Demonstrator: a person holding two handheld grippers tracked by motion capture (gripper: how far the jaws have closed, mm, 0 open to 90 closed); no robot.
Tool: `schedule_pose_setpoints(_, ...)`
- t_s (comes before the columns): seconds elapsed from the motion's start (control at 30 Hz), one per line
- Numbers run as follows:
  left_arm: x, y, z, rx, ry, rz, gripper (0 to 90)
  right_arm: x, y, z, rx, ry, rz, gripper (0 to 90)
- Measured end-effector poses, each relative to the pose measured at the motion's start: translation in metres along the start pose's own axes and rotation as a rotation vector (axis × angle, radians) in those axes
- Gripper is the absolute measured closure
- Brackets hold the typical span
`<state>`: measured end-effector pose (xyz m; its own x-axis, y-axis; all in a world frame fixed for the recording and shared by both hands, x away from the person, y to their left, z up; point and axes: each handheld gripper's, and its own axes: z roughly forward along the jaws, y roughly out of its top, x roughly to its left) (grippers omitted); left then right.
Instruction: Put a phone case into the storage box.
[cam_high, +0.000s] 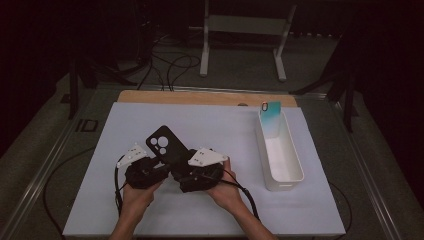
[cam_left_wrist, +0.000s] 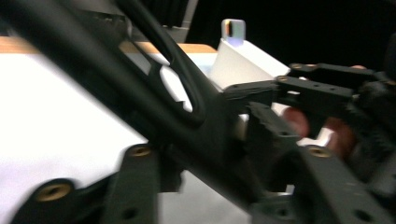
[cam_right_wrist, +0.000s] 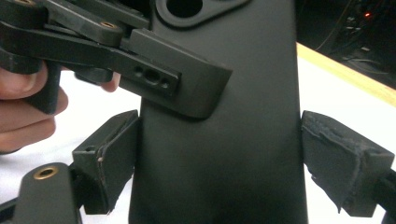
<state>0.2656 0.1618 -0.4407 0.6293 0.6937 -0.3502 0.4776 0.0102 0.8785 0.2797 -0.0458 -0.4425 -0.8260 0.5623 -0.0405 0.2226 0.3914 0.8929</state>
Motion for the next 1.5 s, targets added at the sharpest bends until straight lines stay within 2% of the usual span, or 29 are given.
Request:
schedule_pose_setpoints(0.1,-0.001,0.000,0.001,0.003,-0.014,0.001,70.6,0.001,0.000,0.002,-0.010,-0.003,0.010,14.5)
schedule_pose_setpoints(0.17,-0.001,0.000,0.000,0.001,-0.015,0.000,76.1,0.002,0.000,0.004,-0.003,0.014,0.014,14.3)
schedule_pose_setpoints(0.23,-0.002,-0.001,0.000,-0.003,-0.016,0.008,79.4,0.004,-0.001,0.005,0.000,0.011,-0.002,14.1)
schedule_pose_setpoints(0.53,-0.004,-0.001,0.001,0.003,-0.011,0.014,82.1,0.006,-0.002,0.007,0.000,0.002,-0.002,13.7)
schedule_pose_setpoints(0.63,-0.004,-0.002,0.001,0.006,0.008,0.019,83.6,0.005,-0.003,0.008,0.009,0.015,-0.001,13.1)
schedule_pose_setpoints(0.67,-0.003,-0.001,0.000,0.004,0.032,0.028,84.7,0.005,-0.003,0.008,0.010,0.017,0.000,20.2)
schedule_pose_setpoints(0.7,-0.001,-0.001,-0.001,-0.001,0.018,0.008,85.1,0.005,-0.004,0.006,-0.001,0.028,-0.001,27.2)
schedule_pose_setpoints(0.73,0.001,-0.001,-0.003,-0.013,0.002,-0.011,85.2,0.005,-0.005,0.006,-0.003,0.049,-0.004,25.0)
schedule_pose_setpoints(0.77,0.002,0.000,-0.004,-0.016,0.006,-0.013,85.2,0.007,-0.005,0.006,0.000,0.051,-0.011,22.5)
schedule_pose_setpoints(0.83,0.003,0.000,-0.006,-0.018,0.009,-0.006,85.3,0.008,-0.005,0.007,0.006,0.048,-0.026,19.5)
schedule_pose_setpoints(0.9,0.003,0.000,-0.006,-0.019,0.015,-0.001,85.3,0.009,-0.005,0.007,0.006,0.060,-0.024,18.1)
schedule_pose_setpoints(0.97,0.003,0.000,-0.007,-0.019,0.018,0.002,85.3,0.009,-0.006,0.008,0.017,0.050,-0.024,16.6)
schedule_pose_setpoints(1.1,0.005,-0.002,-0.006,-0.022,0.028,0.001,85.2,0.004,-0.006,0.006,0.036,0.040,-0.007,13.7)
schedule_pose_setpoints(1.27,0.005,-0.003,-0.006,-0.019,0.043,0.008,85.2,-0.005,-0.005,0.001,0.019,0.061,0.034,10.4)
schedule_pose_setpoints(1.5,0.003,-0.004,-0.004,-0.011,0.054,0.023,85.1,-0.012,0.000,-0.007,0.001,0.038,0.078,8.1)
